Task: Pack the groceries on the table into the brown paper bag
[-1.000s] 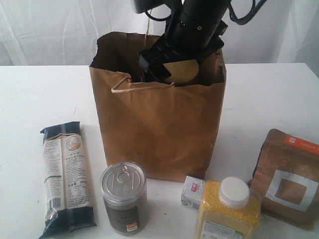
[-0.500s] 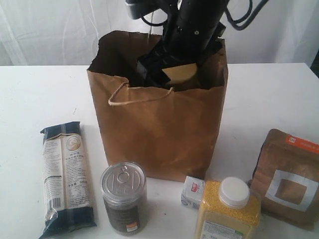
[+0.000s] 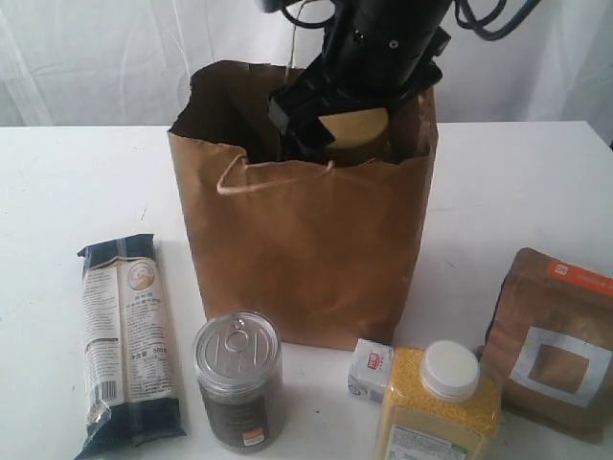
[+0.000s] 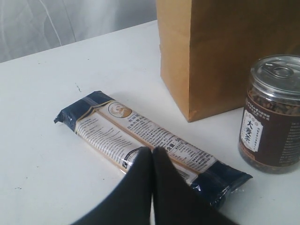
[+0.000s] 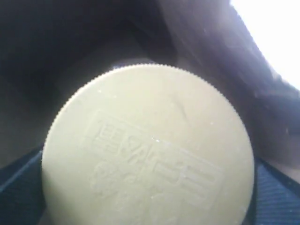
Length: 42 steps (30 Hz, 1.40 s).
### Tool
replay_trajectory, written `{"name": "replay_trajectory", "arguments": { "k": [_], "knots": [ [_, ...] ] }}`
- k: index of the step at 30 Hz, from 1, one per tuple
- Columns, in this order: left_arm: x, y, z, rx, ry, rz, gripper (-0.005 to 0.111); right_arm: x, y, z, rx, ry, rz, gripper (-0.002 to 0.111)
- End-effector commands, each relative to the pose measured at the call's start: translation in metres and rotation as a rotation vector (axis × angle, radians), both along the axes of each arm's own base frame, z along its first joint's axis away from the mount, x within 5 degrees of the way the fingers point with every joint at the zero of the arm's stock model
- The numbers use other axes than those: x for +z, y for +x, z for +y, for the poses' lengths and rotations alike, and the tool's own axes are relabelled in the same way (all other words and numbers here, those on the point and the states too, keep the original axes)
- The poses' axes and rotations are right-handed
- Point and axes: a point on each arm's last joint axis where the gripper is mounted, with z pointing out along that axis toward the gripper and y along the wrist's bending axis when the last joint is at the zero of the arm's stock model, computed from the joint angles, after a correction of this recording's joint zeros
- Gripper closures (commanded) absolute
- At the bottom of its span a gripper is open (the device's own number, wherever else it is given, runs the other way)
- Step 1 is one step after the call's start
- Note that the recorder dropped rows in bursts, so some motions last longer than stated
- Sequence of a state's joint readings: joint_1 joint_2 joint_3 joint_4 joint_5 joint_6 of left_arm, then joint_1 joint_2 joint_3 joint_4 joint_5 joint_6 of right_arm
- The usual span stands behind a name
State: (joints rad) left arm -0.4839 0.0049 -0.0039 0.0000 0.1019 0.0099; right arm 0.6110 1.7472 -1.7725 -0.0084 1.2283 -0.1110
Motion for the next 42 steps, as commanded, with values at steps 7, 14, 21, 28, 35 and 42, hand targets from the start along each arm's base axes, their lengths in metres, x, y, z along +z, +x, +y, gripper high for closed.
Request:
{"name": "replay_trajectory", "arguments": {
  "k": [7,14,21,28,35,42],
  "knots": [
    [-0.001,0.0,0.0,0.006,-0.015,0.004,0.107,0.002,-0.002,0.011,0.017,0.02,-0.006,0.018],
    [-0.001,0.0,0.0,0.006,-0.015,0.004,0.107,0.013,-0.009,0.022,0.05,0.044,-0.036,0.018],
    [-0.001,0.0,0.0,0.006,-0.015,0.004,0.107,-0.003,-0.008,0.019,0.063,-0.017,-0.012,0.018],
    [-0.001,0.0,0.0,0.006,-0.015,0.004,0.107,-0.017,-0.001,-0.001,-0.029,-0.05,0.027,0.018],
    [-0.001,0.0,0.0,0.006,-0.015,0.004,0.107,0.0,-0.008,0.005,-0.002,0.026,0.017,0.018],
    [-0.001,0.0,0.0,0.006,-0.015,0.004,0.107,-0.002,-0.014,0.012,0.007,0.045,-0.001,0.018]
  ]
}}
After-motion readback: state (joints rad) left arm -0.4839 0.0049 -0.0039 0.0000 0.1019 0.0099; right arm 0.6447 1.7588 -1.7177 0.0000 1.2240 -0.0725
